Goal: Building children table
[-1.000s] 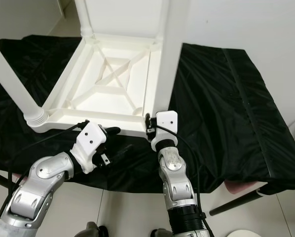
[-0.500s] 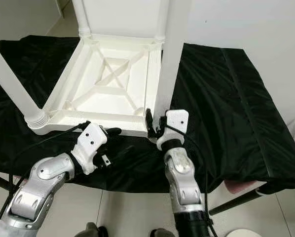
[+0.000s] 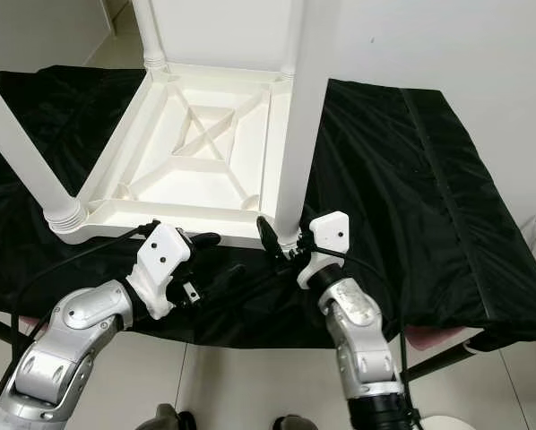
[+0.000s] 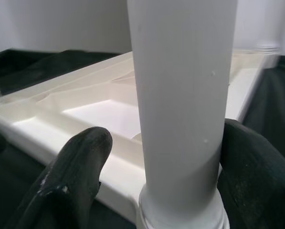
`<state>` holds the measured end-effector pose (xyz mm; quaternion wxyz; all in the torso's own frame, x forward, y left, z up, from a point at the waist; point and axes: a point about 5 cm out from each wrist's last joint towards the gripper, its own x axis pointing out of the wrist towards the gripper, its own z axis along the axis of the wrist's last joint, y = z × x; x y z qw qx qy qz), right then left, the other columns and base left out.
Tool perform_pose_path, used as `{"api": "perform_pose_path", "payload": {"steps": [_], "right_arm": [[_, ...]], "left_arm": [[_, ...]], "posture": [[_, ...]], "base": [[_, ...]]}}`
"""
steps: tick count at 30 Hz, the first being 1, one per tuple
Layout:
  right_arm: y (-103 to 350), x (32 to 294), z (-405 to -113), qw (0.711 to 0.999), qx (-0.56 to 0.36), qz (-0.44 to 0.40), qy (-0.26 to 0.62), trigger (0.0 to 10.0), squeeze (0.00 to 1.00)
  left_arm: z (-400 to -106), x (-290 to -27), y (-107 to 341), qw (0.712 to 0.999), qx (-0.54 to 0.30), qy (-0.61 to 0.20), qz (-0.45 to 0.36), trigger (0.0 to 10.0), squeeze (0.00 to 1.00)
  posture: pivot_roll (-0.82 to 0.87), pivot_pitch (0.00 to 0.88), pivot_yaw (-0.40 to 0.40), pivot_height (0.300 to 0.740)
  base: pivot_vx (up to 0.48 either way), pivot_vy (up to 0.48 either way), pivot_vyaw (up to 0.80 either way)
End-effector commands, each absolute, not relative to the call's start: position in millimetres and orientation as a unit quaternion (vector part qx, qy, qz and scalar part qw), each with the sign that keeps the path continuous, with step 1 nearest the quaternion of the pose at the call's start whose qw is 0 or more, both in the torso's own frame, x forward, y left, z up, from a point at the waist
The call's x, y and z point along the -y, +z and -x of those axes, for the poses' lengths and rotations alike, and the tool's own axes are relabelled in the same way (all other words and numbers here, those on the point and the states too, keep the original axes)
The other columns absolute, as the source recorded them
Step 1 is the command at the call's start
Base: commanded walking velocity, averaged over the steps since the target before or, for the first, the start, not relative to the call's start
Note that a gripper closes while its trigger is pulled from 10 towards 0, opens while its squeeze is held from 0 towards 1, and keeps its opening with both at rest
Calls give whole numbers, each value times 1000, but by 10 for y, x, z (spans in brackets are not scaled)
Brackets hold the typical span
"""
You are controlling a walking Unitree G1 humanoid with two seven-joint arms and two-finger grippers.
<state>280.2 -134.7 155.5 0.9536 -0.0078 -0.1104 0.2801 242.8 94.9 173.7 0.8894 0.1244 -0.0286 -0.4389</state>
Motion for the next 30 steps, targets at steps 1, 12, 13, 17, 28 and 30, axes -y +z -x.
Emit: {"api": "perform_pose_path", "payload": {"steps": [1,12,13,17,28,30], "right_arm": [[1484,1368,-2826,947,93,8,307,10000,0],[1493,1473,-3237,908,56,99,404,10000,0],[1491,1464,-3253,904,54,105,410,10000,0],[1470,1441,-3302,894,41,107,432,10000,0],[1399,1493,-3345,879,27,112,463,0,0],[1390,1505,-3335,880,26,107,462,0,0]], "left_arm": [[-2418,-965,1748,894,28,-429,-125,10000,0],[-2430,-984,1766,890,24,-437,-131,10000,0],[-2431,-985,1767,889,24,-437,-132,10000,0],[-2441,-979,1778,888,25,-439,-133,10000,0],[-2461,-984,1795,889,26,-438,-134,10000,0],[-2459,-981,1794,889,27,-438,-133,10000,0]], "posture": [[-86,99,21,740],[-83,100,55,740],[-83,100,55,740],[-81,100,58,740],[-85,104,55,740],[-86,106,51,740]], "base": [[0,0,0],[0,0,0],[0,0,0],[0,0,0],[0,0,0],[0,0,0]]}}
